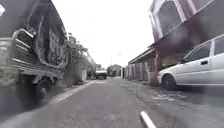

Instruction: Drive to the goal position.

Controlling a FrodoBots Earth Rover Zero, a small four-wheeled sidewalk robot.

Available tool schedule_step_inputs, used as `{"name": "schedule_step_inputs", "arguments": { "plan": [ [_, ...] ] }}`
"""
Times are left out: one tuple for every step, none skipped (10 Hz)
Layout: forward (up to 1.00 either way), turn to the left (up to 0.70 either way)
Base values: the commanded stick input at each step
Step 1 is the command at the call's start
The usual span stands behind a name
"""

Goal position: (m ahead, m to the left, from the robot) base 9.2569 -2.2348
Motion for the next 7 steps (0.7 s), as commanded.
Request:
{"name": "schedule_step_inputs", "arguments": {
  "plan": [
    [0.50, 0.00],
    [0.50, 0.00],
    [0.50, 0.00],
    [0.50, 0.00],
    [0.50, 0.00],
    [0.50, 0.00],
    [0.50, 0.00]
  ]
}}
